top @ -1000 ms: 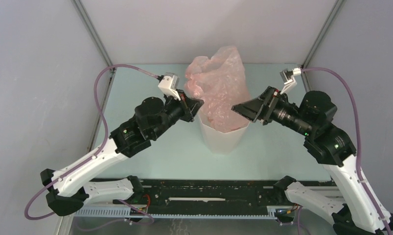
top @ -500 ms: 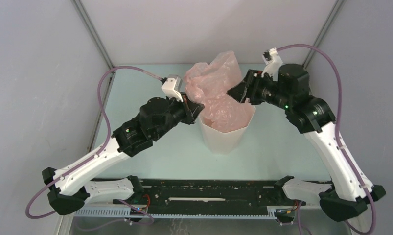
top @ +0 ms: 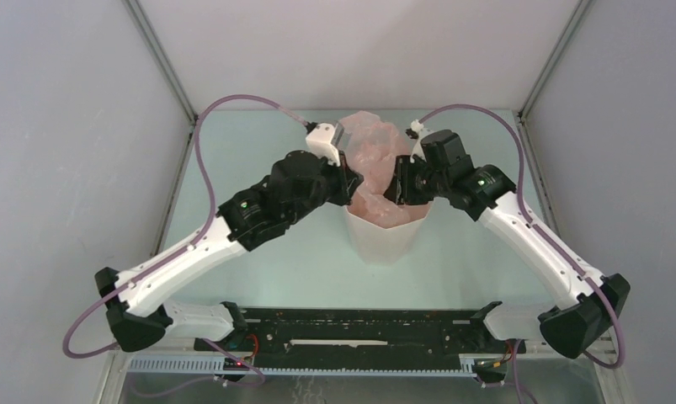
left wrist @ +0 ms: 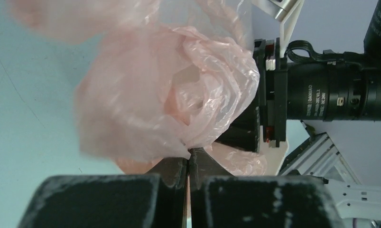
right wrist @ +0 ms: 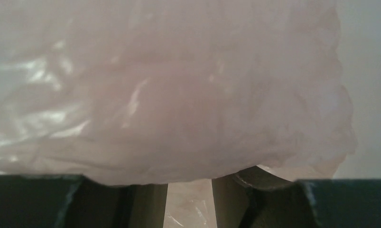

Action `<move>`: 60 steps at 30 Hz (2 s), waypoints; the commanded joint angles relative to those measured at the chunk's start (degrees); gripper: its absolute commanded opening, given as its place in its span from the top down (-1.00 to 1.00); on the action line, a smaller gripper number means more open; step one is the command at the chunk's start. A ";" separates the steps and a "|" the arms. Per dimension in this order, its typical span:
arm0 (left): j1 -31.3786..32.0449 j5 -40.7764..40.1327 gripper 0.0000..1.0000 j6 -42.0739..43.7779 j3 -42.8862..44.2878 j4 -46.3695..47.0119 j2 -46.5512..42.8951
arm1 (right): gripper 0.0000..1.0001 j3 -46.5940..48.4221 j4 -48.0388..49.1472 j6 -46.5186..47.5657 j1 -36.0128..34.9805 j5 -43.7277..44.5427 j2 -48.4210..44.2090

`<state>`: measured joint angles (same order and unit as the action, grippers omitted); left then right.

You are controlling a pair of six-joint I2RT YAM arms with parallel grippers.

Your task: Put the trash bags into the trash bin

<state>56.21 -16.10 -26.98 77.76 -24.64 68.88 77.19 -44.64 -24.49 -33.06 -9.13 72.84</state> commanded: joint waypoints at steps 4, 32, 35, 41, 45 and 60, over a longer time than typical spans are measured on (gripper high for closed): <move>-0.98 0.45 1.00 2.98 5.79 -2.11 5.52 | 0.06 0.64 -0.09 2.22 -1.22 2.52 7.19; -1.10 8.49 0.99 4.64 2.30 -3.02 -0.61 | -0.17 16.77 1.30 -3.46 1.92 2.59 6.57; -1.10 6.95 0.99 2.64 5.05 -6.45 1.59 | -0.18 12.63 1.36 -4.46 1.06 4.03 8.76; -1.10 10.62 0.95 1.89 7.92 -7.00 3.31 | -0.20 9.93 -2.78 -4.17 -0.42 5.60 8.13; -1.10 10.90 0.95 1.26 8.83 -8.19 3.50 | -0.21 11.61 -3.58 -3.75 -0.19 7.06 4.39; -1.54 13.22 0.99 2.12 9.27 -6.47 5.14 | -0.98 18.48 -2.09 -5.90 -3.96 6.42 -7.05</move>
<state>55.11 -4.78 -25.02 83.40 -33.01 73.34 96.40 -54.70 -28.82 -32.03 -1.32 68.86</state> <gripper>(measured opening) 0.008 0.925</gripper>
